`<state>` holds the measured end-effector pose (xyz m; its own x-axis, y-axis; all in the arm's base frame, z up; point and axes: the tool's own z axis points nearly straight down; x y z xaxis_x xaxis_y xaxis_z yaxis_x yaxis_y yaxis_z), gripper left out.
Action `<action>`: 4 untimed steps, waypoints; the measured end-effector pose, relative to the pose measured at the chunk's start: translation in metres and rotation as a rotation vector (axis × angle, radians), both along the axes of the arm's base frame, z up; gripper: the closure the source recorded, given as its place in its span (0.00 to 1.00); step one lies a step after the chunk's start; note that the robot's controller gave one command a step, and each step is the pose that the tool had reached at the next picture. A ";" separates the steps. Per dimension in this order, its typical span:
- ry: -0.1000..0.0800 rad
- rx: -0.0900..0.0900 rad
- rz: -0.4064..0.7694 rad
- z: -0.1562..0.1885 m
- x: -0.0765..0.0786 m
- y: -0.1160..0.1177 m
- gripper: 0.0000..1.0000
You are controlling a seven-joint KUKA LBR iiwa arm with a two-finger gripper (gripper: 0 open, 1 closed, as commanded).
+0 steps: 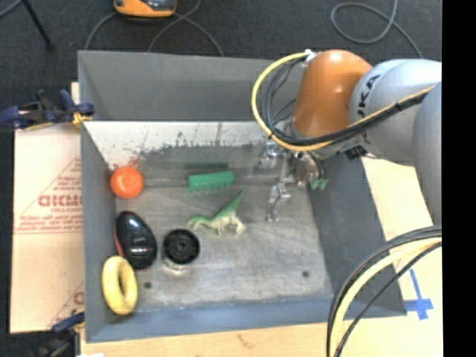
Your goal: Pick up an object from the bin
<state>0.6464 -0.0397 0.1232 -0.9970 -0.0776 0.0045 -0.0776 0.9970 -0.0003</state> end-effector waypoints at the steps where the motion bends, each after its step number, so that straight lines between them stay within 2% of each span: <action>1: -0.010 0.000 0.148 0.009 -0.011 0.045 0.00; 2: -0.008 0.000 0.165 -0.041 -0.020 0.076 0.00; 3: -0.026 0.002 0.267 -0.059 -0.018 0.086 1.00; 4: -0.027 0.003 0.280 -0.058 -0.018 0.086 1.00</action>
Offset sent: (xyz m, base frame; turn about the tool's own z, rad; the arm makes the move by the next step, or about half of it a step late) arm -0.0249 0.0838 -0.0532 -0.1628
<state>0.6279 0.0466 0.0656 -0.9363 -0.3505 -0.0218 -0.3506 0.9365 -0.0035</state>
